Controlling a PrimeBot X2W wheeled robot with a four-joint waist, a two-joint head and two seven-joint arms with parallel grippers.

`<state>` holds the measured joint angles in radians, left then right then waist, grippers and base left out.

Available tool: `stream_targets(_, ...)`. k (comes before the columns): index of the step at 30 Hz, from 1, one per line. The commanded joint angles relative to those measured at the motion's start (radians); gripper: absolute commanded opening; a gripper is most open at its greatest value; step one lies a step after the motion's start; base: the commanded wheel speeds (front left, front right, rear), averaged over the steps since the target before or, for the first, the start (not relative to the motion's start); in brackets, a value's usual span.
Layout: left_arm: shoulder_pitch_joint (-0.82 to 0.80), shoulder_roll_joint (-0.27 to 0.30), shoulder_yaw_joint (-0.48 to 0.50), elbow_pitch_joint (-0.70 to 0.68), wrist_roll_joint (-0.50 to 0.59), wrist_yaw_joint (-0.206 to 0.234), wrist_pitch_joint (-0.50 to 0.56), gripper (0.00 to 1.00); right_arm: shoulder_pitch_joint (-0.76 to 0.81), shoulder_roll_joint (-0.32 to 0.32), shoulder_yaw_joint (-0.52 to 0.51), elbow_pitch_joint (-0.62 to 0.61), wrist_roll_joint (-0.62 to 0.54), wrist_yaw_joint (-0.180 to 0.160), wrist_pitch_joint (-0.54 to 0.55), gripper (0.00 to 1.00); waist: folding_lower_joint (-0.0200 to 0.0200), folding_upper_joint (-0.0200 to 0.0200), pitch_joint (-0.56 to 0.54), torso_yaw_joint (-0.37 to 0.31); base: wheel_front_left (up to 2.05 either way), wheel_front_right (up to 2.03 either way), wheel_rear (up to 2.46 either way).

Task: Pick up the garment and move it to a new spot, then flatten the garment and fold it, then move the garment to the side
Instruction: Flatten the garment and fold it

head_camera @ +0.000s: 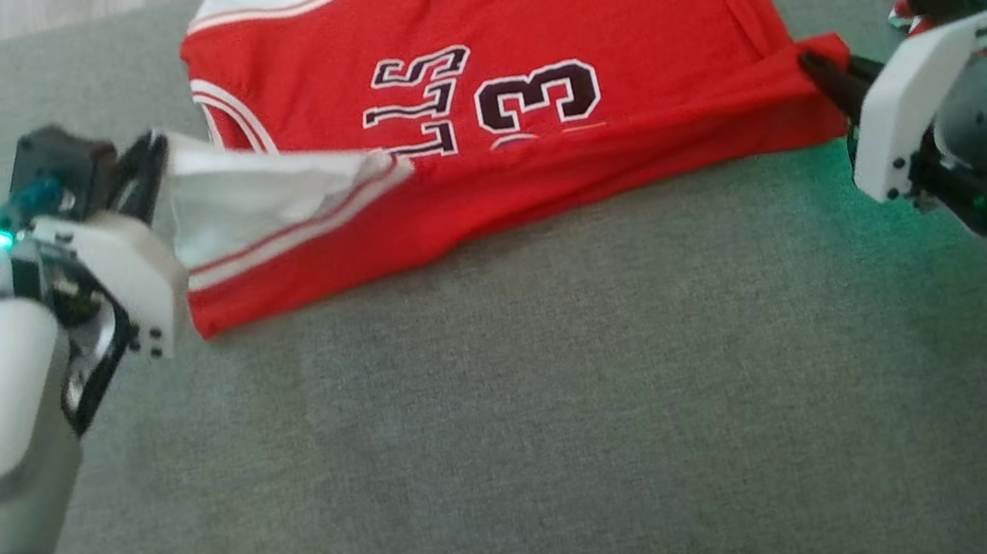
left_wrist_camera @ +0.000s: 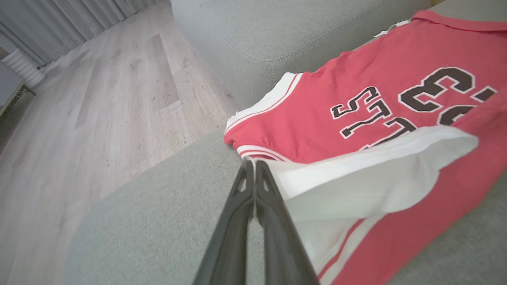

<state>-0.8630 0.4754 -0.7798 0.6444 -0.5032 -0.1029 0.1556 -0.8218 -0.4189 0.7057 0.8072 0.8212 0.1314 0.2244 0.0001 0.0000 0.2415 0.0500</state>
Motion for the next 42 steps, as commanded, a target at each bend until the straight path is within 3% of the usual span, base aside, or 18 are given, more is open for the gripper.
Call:
stream_targets(1, -0.078, 0.035, 0.036, -0.009, 0.011, 0.0, -0.013, 0.0, -0.033, 0.001, 0.004, -0.017, -0.008, -0.001, -0.004, 0.0, -0.0001, 0.0, 0.014, -0.004, 0.0, 0.0, 0.0)
stream_targets(8, -0.203, -0.02, 0.018, 0.14, 0.067, 0.013, -0.1, 0.0, -0.121, 0.029, 0.017, 0.051, -0.038, -0.001, -0.026, 0.01, -0.0001, 0.0, 0.078, -0.011, 0.0, 0.0, 0.0)
stream_targets(9, -0.219, -0.029, 0.019, 0.158, 0.078, 0.031, -0.129, 0.94, -0.138, 0.03, 0.013, 0.069, -0.054, -0.001, -0.049, 0.95, -0.0001, 0.0, 0.086, -0.011, 0.0, 0.0, 0.0)
stream_targets(10, -0.234, -0.038, 0.021, 0.176, 0.089, 0.05, -0.159, 1.0, -0.153, 0.036, 0.008, 0.089, -0.069, -0.001, -0.074, 1.0, -0.0001, 0.0, 0.092, -0.012, 0.0, 0.0, 0.0)
stream_targets(15, -0.271, -0.093, 0.086, 0.237, 0.08, 0.164, -0.368, 1.0, -0.207, 0.087, -0.064, 0.15, -0.1, -0.001, -0.284, 1.0, -0.0001, 0.0, 0.095, -0.009, 0.0, 0.0, 0.0)
stream_targets(18, -0.253, -0.129, 0.157, 0.211, 0.037, 0.201, -0.413, 1.0, -0.203, 0.12, -0.117, 0.168, -0.097, -0.001, -0.419, 1.0, -0.0001, 0.0, 0.073, 0.0, 0.0, 0.0, 0.0)
stream_targets(22, -0.149, -0.143, 0.268, 0.008, 0.051, 0.244, -0.417, 1.0, -0.171, 0.154, -0.209, 0.152, -0.123, -0.001, -0.483, 1.0, -0.0001, 0.0, 0.029, 0.012, 0.0, 0.0, 0.0)
stream_targets(25, -0.02, -0.157, 0.343, -0.136, 0.081, 0.266, -0.417, 1.0, -0.107, 0.167, -0.347, 0.039, -0.219, -0.001, -0.485, 1.0, -0.0001, 0.0, -0.001, 0.017, 0.0, 0.0, 0.0)
stream_targets(29, 0.168, -0.201, 0.429, -0.289, 0.119, 0.288, -0.417, 1.0, 0.081, 0.255, -0.546, -0.12, -0.408, -0.001, -0.486, 1.0, -0.0001, 0.0, -0.04, 0.025, 0.0, 0.0, 0.0)
stream_targets(31, 0.297, -0.239, 0.472, -0.369, 0.161, 0.293, -0.417, 1.0, 0.228, 0.33, -0.663, -0.244, -0.537, -0.001, -0.486, 1.0, -0.0001, 0.0, -0.06, 0.03, 0.0, 0.0, 0.0)
stream_targets(35, 0.442, -0.292, 0.511, -0.412, 0.203, 0.283, -0.417, 1.0, 0.403, 0.365, -0.729, -0.393, -0.641, -0.001, -0.486, 1.0, -0.0001, 0.0, -0.087, 0.033, 0.0, 0.0, 0.0)
stream_targets(42, 0.556, -0.352, 0.565, -0.404, 0.259, 0.245, -0.417, 1.0, 0.58, 0.368, -0.7, -0.498, -0.591, -0.001, -0.486, 1.0, -0.0001, 0.0, -0.104, 0.031, 0.0, 0.0, 0.0)
